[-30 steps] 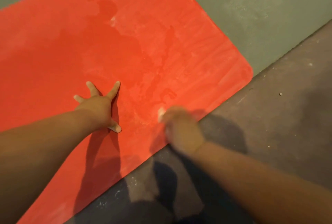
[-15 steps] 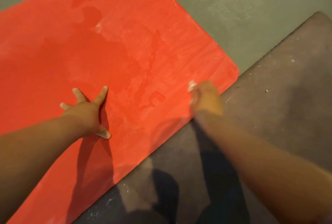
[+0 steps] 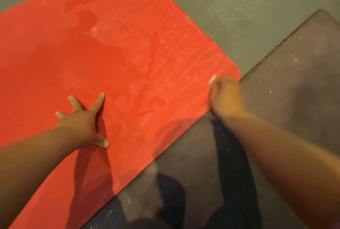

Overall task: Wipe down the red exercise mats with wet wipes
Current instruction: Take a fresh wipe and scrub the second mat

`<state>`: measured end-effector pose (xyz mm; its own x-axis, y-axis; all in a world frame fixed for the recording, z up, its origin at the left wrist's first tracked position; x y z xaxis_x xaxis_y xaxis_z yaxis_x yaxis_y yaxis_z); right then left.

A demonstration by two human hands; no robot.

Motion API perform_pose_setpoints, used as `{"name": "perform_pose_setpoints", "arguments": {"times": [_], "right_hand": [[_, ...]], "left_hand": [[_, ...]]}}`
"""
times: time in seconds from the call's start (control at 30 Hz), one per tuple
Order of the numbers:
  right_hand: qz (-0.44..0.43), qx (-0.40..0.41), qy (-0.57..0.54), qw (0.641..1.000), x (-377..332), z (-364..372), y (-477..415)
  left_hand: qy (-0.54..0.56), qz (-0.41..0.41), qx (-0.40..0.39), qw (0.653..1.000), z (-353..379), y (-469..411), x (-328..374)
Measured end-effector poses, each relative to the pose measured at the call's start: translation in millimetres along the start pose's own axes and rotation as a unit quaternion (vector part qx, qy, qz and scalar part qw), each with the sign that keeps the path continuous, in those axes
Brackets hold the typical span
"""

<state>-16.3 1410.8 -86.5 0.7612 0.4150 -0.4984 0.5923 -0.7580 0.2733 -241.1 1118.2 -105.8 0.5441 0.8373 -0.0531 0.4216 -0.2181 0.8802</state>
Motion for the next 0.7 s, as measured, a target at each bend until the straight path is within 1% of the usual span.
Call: {"name": "perform_pose_setpoints", "arguments": {"times": [0.03, 0.1, 0.13, 0.17, 0.2, 0.23, 0.27, 0.3, 0.33, 0.37, 0.43, 0.47, 0.5, 0.53, 0.57, 0.63, 0.67, 0.7], "right_hand": [[-0.042, -0.031, 0.023, 0.998, -9, 30, 20], [-0.163, -0.105, 0.055, 0.98, -36, 68, 68], [-0.218, -0.121, 0.065, 0.966, -38, 74, 78], [-0.251, -0.128, 0.084, 0.956, -35, 72, 74], [-0.244, -0.114, 0.098, 0.958, -28, 62, 59], [-0.204, -0.08, 0.094, 0.971, -18, 49, 35], [-0.148, -0.031, 0.083, 0.985, -7, 33, 10], [-0.092, 0.0, 0.067, 0.993, 6, 15, -14], [-0.048, 0.02, 0.054, 0.997, 17, -1, -33], [-0.022, 0.024, 0.041, 0.999, 21, -12, -48], [-0.013, 0.041, -0.035, 0.998, 17, -20, -59], [-0.024, 0.044, -0.065, 0.997, 8, -17, -55], [-0.045, 0.039, -0.07, 0.996, 2, -11, -49], [-0.066, 0.027, -0.041, 0.997, -3, -3, -42], [-0.073, 0.021, 0.014, 0.997, -1, 3, -38], [-0.058, 0.05, 0.125, 0.989, 5, 1, -36], [-0.065, 0.065, 0.162, 0.983, 5, -2, -36], [-0.086, 0.066, 0.176, 0.978, 3, -1, -33]], "left_hand": [[0.0, 0.001, 0.0, 1.0, 1, 0, -1], [0.008, 0.001, -0.003, 1.0, 2, 1, -3], [0.009, 0.003, -0.002, 1.0, 2, 0, -3], [0.009, 0.005, -0.002, 1.0, 2, -1, -3], [0.008, 0.007, -0.003, 1.0, 2, -2, -3], [0.008, 0.006, -0.004, 1.0, 2, -3, -3], [0.009, 0.004, -0.006, 1.0, 1, -3, -3], [0.01, 0.0, -0.01, 1.0, 1, -2, -3], [0.009, -0.002, -0.012, 1.0, 1, -2, -3], [0.007, -0.003, -0.013, 1.0, 0, -2, -2], [0.01, -0.004, -0.015, 1.0, -1, -3, -1], [0.012, -0.005, -0.017, 1.0, -1, -3, -1], [0.012, -0.005, -0.018, 1.0, -2, -3, -1], [0.013, -0.004, -0.019, 1.0, -3, -4, -1], [0.015, -0.004, -0.021, 1.0, -2, -4, -1], [0.016, -0.003, -0.023, 1.0, -2, -6, -1], [0.014, -0.004, -0.021, 1.0, -3, -7, -1], [0.014, -0.006, -0.021, 1.0, -3, -8, -2]]}}
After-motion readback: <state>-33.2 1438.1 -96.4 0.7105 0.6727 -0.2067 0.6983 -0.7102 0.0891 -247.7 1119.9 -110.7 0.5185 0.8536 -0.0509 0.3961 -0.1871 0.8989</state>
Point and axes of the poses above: each hand's wrist, its own y-axis away from the middle knuckle, its own z-axis out of the palm, x = y × z, the point moved 5 cm from there along -y, towards the middle knuckle, and after that the axes turned 14 degrees about -x, right-handed, at the moved point
